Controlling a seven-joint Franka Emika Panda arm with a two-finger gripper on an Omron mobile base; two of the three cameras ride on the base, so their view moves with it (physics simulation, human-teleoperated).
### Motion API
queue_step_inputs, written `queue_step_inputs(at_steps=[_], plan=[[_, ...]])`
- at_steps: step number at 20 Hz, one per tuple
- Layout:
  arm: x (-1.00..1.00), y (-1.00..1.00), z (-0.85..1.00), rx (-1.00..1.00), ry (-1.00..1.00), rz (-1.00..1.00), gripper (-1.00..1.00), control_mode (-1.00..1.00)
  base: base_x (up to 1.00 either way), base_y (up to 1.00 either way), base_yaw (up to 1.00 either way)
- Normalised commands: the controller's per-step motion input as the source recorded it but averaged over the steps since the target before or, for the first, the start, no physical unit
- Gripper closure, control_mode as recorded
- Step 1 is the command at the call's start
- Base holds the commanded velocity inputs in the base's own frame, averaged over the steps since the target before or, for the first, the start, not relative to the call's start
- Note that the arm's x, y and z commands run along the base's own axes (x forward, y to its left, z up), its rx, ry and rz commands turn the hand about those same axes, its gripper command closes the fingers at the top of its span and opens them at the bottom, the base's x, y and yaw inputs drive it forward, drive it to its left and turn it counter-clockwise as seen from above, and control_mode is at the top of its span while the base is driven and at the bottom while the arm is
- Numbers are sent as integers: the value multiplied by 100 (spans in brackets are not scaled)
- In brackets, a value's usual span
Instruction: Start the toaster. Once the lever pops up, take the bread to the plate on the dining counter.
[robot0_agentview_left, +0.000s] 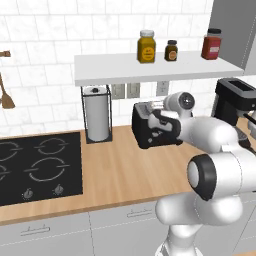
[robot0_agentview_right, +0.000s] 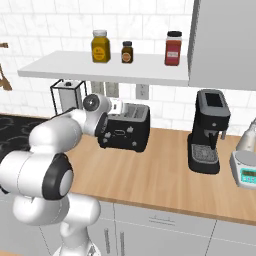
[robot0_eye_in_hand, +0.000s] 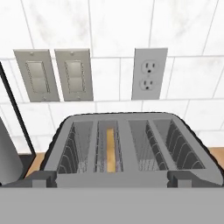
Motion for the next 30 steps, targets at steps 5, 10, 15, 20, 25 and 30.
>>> queue_step_inputs(at_steps=[5,10,15,20,25,30], plan=[[27,6,-5,0,0,0,-100,-100,0,0,0],[10,1,-24,0,0,2,-100,-100,0,0,0],[0,0,0,-5,0,12,-100,-100,0,0,0],[6,-15,-6,0,0,2,-100,-100,0,0,0],[3,-28,-8,0,0,0,-100,-100,0,0,0],[0,-11,0,0,0,0,-100,-100,0,0,0]])
